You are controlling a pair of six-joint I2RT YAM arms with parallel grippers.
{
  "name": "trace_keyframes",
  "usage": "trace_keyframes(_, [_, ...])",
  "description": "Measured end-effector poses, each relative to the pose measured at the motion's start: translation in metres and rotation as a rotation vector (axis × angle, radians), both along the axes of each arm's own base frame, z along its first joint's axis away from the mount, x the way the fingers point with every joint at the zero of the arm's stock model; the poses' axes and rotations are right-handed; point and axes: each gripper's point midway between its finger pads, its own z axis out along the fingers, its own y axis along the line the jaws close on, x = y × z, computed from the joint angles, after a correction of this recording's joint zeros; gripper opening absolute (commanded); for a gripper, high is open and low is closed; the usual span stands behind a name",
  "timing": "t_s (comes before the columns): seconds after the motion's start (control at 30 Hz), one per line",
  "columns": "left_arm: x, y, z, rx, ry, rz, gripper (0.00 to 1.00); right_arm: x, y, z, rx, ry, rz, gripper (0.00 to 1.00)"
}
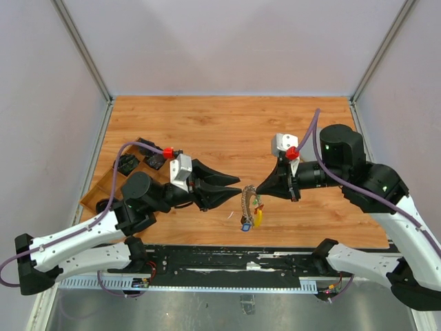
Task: Put the keys on the keyring
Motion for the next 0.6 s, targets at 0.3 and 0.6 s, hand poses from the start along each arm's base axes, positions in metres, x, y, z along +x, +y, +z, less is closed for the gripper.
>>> trace_keyframes(0.3, [0.008, -0.022, -0.021, 0.125, 0.013, -0.017, 0.41, 0.008, -0.02, -0.022, -0.31, 0.002, -0.054, 0.01])
trace_keyframes(0.6, [0.01, -0.036, -0.037, 0.212, 0.011, -0.051, 0.43, 0.011, -0.033, -0.044, -0.493, -0.031, -0.087, 0.01])
